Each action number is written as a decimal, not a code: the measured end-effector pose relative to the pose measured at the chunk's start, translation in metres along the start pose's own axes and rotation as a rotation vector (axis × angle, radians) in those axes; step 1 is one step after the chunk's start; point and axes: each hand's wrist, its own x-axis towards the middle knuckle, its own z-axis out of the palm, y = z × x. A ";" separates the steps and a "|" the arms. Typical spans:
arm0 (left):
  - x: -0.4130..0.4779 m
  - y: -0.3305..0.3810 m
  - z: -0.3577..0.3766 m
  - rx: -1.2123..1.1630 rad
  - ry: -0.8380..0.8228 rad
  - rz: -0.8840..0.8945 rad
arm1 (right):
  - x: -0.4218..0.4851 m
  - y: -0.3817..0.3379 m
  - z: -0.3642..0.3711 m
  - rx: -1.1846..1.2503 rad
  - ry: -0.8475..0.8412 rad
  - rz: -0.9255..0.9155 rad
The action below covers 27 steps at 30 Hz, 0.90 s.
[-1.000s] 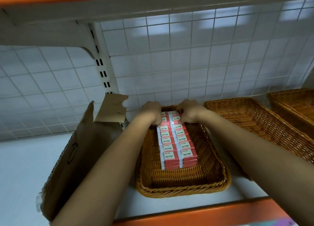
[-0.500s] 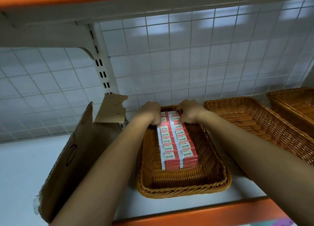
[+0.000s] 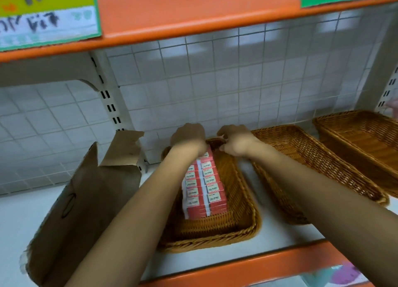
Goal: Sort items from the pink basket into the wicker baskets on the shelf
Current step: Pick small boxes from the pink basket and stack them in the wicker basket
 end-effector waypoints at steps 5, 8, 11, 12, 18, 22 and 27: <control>-0.015 0.084 -0.001 -0.008 0.068 0.186 | -0.039 0.059 -0.035 -0.034 0.108 -0.015; -0.032 0.146 0.000 0.014 0.083 0.303 | -0.069 0.108 -0.061 -0.080 0.143 0.042; -0.048 0.210 0.000 0.008 0.094 0.372 | -0.102 0.161 -0.087 -0.099 0.167 0.098; -0.052 0.232 -0.001 -0.006 0.096 0.392 | -0.114 0.178 -0.095 -0.096 0.177 0.110; -0.081 0.355 0.011 -0.071 0.112 0.524 | -0.185 0.280 -0.136 -0.157 0.249 0.206; -0.097 0.421 0.019 -0.086 0.104 0.608 | -0.228 0.336 -0.156 -0.155 0.270 0.285; -0.105 0.487 0.026 -0.090 0.092 0.731 | -0.258 0.397 -0.171 -0.132 0.300 0.406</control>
